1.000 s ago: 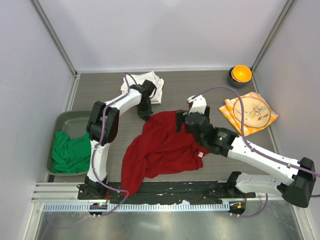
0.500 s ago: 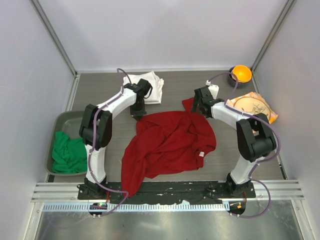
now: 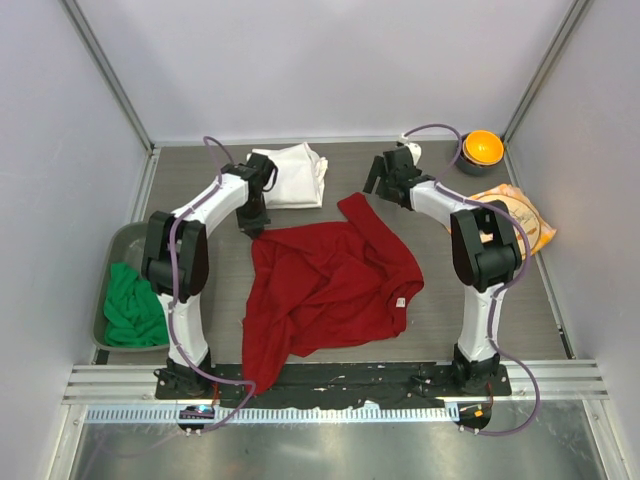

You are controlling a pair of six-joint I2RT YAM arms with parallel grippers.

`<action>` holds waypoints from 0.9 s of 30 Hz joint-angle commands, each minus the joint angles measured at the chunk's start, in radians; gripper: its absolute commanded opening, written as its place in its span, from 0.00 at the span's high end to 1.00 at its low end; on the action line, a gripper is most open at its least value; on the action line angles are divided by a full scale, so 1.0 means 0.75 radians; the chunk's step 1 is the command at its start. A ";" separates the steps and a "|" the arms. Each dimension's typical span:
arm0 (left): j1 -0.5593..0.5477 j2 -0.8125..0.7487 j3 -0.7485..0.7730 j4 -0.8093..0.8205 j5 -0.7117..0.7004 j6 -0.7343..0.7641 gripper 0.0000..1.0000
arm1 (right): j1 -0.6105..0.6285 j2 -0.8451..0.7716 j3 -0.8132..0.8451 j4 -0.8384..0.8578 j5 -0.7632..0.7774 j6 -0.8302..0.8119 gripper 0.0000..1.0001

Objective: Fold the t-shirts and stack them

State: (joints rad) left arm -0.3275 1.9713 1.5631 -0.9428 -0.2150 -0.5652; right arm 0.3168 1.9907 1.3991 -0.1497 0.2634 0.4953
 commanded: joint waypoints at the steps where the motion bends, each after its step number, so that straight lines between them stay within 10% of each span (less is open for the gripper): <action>1: -0.007 -0.047 -0.012 0.001 0.025 0.027 1.00 | 0.003 0.080 0.118 0.093 -0.259 -0.014 0.13; 23: -0.007 -0.041 -0.033 0.011 0.031 0.032 1.00 | 0.005 0.272 0.235 0.128 -0.421 0.019 0.63; 27: -0.007 -0.041 -0.035 0.009 0.027 0.034 1.00 | 0.007 0.283 0.254 0.114 -0.407 0.014 0.87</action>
State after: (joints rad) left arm -0.3325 1.9713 1.5463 -0.9390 -0.1974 -0.5602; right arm 0.3180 2.1960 1.5421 -0.0875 -0.0406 0.5064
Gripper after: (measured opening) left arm 0.014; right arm 0.271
